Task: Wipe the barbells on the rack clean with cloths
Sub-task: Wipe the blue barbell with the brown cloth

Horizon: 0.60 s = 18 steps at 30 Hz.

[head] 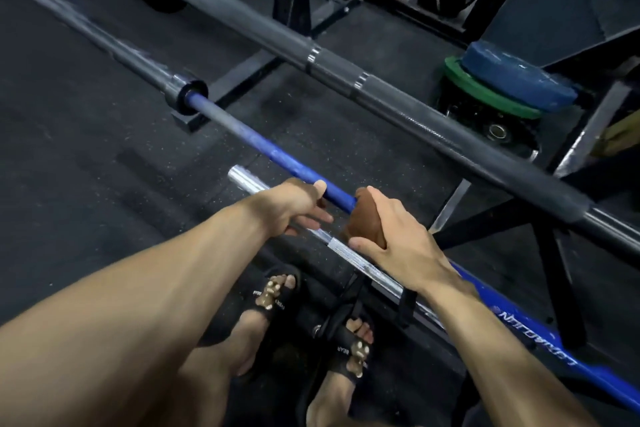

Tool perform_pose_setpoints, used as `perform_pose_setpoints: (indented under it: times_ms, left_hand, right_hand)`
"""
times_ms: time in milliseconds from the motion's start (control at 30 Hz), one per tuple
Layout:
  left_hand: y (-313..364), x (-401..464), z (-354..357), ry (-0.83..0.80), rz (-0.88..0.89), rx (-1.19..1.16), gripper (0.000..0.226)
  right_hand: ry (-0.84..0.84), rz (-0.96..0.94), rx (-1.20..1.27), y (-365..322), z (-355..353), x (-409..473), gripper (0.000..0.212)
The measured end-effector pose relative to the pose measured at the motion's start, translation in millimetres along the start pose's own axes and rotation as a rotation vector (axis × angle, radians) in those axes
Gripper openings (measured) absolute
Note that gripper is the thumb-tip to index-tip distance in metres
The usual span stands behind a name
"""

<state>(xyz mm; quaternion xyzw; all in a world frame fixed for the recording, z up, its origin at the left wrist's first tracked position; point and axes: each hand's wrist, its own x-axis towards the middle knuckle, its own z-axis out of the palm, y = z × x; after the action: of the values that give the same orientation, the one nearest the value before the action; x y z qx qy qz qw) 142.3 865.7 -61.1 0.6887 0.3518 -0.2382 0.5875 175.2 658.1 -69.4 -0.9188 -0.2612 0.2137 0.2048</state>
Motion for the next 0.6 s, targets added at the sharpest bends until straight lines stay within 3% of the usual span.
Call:
perform_pose_setpoints:
  times_ms: [100,333,467,600]
  left_hand:
    - [-11,7,-6,0.014,0.014,-0.028,0.045]
    - [-28,28,-17,-0.038,0.119,-0.480,0.035]
    - [-29,33,-24,-0.115,0.107,-0.636,0.041]
    - [-31,36,-21,-0.141,0.059,-0.754,0.050]
  right_hand:
    - [0.040,0.002,-0.063,-4,4,1,0.069]
    - [-0.015,0.054,-0.114,2,1,12,0.060]
    - [-0.082,0.143,-0.064,0,-6,20,0.053]
    - [-0.097,0.092,-0.204,-25,-7,42,0.056]
